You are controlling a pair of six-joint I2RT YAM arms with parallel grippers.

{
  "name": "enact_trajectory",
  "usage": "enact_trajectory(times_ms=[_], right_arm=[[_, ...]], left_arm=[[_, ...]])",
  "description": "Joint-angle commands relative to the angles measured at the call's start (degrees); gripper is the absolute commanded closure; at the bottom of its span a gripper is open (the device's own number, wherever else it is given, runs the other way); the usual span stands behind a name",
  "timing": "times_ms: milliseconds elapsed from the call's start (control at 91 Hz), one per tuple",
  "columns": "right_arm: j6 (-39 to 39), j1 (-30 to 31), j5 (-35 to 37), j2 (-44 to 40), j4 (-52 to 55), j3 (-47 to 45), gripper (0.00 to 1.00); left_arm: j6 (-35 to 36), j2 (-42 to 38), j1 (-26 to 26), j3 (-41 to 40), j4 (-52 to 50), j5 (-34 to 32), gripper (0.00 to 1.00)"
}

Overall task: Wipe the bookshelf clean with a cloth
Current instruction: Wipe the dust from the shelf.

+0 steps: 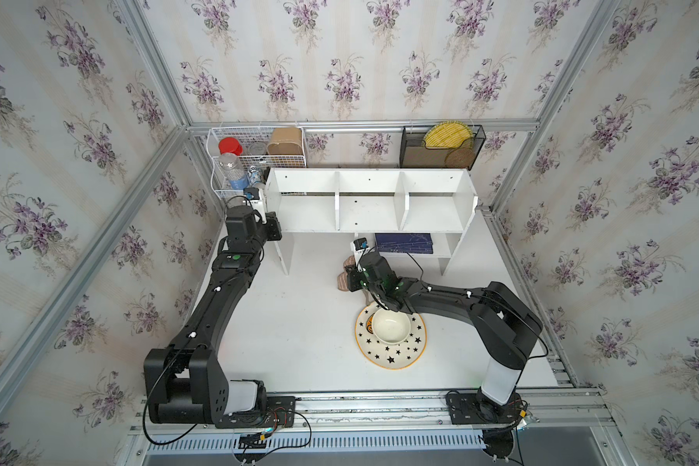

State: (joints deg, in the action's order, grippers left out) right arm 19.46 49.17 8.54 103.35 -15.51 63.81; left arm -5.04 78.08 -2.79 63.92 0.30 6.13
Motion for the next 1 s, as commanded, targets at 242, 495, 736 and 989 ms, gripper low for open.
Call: enact_trajectory(times_ms=[242, 495, 736, 989], right_arm=[[-8.0, 0.0, 7.3, -9.2, 2.4, 6.2, 1.0], [-3.0, 0.4, 2.6, -3.0, -2.0, -0.7, 1.0], [-1.1, -0.6, 3.3, -0.4, -4.5, -5.1, 1.0], [0.0, -8.9, 4.4, -9.4, -5.4, -14.8, 1.0]], left_arm=[[-4.6, -0.2, -0.2, -0.2, -5.9, 8.4, 1.0], [-4.1, -0.5, -0.2, -0.1, -6.3, 7.6, 1.0], [-3.2, -0.7, -0.2, -0.1, -6.4, 7.5, 1.0], [-3.0, -1.0, -0.2, -0.2, -6.6, 6.8, 1.0]])
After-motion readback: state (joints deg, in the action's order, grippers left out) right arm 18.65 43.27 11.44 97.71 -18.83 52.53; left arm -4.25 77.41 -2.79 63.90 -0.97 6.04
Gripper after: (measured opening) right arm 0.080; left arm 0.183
